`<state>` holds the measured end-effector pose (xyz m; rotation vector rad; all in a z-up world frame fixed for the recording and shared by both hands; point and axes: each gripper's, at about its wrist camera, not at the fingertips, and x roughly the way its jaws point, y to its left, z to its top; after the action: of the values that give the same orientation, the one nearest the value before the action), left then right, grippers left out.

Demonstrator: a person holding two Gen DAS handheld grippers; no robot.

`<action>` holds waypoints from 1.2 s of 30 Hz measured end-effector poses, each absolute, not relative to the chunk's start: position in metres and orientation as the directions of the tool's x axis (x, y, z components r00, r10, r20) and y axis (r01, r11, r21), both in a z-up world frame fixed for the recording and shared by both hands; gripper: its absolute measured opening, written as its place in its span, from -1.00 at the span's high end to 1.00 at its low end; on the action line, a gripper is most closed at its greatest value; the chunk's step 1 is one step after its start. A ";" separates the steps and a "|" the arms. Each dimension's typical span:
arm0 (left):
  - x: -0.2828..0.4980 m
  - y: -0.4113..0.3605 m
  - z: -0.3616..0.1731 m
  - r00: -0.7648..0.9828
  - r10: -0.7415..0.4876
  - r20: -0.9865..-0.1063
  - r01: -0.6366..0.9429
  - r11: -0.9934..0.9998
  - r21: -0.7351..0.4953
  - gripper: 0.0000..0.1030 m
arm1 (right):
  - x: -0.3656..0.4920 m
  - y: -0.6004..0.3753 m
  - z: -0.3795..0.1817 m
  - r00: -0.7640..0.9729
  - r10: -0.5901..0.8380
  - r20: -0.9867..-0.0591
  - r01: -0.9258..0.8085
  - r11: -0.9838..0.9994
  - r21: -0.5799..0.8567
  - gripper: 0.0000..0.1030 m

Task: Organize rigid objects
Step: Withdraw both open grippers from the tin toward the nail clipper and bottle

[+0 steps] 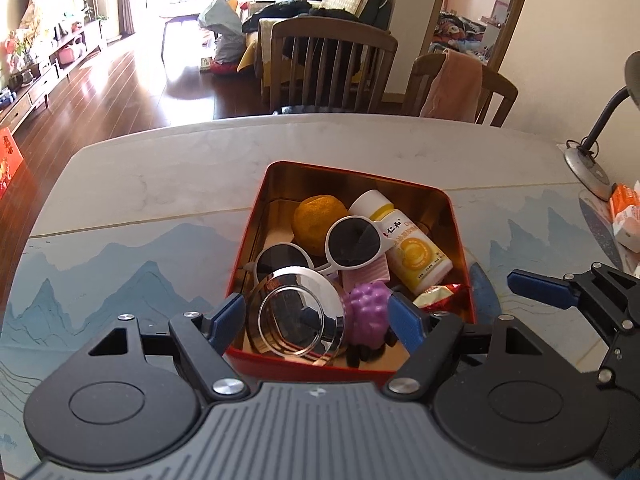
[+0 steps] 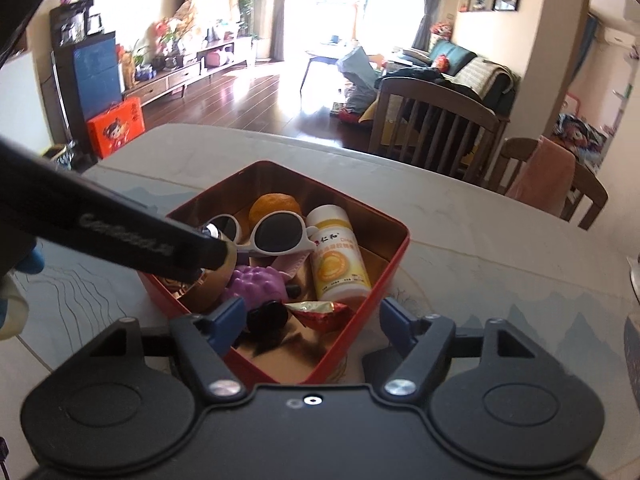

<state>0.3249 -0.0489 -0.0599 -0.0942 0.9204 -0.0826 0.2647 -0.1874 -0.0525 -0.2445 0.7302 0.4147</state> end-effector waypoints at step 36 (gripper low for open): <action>0.196 -0.012 -0.026 0.698 -0.171 -0.695 0.147 0.985 -0.095 -0.64 | 0.158 -0.208 -0.031 0.734 0.235 -0.638 -0.261 0.964 0.055 -0.99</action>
<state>0.1961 -0.0121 -0.0263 -0.0324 0.7777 -0.1774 0.1578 -0.2078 -0.0311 -0.0391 0.6956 0.2732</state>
